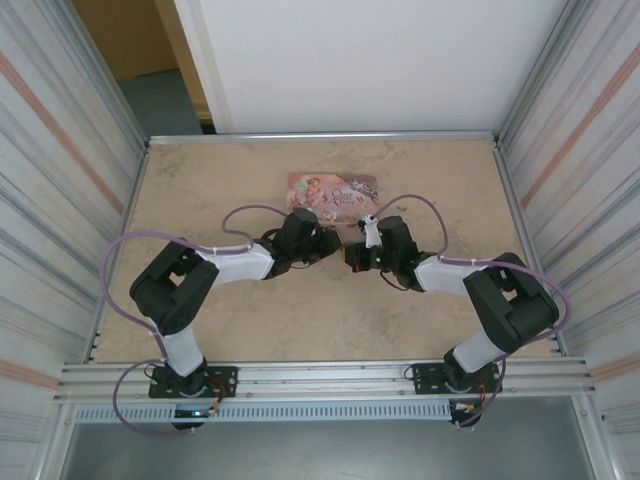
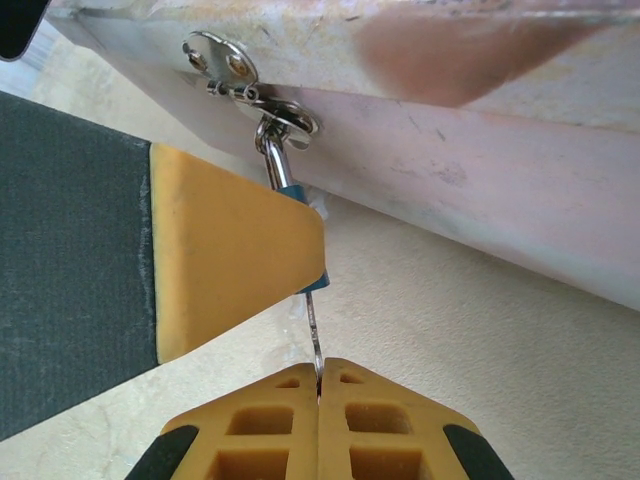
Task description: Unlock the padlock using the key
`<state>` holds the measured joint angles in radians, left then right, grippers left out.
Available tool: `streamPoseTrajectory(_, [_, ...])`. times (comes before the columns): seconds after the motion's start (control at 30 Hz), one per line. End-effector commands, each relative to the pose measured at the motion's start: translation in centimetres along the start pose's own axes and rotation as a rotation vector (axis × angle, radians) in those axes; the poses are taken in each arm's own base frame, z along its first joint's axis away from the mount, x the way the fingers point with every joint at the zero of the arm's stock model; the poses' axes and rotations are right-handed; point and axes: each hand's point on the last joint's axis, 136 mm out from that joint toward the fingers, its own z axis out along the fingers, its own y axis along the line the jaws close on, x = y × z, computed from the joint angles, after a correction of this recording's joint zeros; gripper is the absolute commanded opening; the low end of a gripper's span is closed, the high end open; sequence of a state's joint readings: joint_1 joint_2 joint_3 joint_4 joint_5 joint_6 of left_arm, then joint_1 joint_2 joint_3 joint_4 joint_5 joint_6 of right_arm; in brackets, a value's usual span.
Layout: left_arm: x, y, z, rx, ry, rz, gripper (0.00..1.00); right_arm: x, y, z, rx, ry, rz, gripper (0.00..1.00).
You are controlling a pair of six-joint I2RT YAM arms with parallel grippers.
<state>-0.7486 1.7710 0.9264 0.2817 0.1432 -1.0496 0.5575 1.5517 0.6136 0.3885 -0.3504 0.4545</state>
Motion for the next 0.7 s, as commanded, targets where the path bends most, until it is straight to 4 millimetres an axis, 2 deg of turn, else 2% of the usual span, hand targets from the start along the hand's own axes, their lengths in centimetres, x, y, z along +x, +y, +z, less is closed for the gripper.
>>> streamPoseTrajectory(0.0, [5.3, -2.7, 0.3, 0.083, 0.174, 0.04, 0.0, -6.6, 7.2, -0.2, -0.189, -0.201, -0.165, 0.0])
streamPoseTrajectory(0.13, [5.5, -2.6, 0.0, 0.07, 0.176, 0.053, 0.0, -8.2, 6.1, -1.2, -0.21, -0.274, -0.104, 0.0])
streamPoseTrajectory(0.33, [6.0, -1.9, -0.1, 0.074, 0.182, 0.02, 0.0, -10.0, 6.2, -3.0, -0.216, -0.315, -0.123, 0.0])
streamPoseTrajectory(0.57, [5.9, -2.8, -0.4, 0.091, 0.185, 0.008, 0.0, -7.6, 6.2, -1.5, -0.171, -0.252, -0.175, 0.0])
streamPoseTrajectory(0.67, [6.1, -3.6, -0.5, 0.101, 0.193, 0.018, 0.0, -7.9, 6.6, -1.6, -0.191, -0.281, -0.16, 0.0])
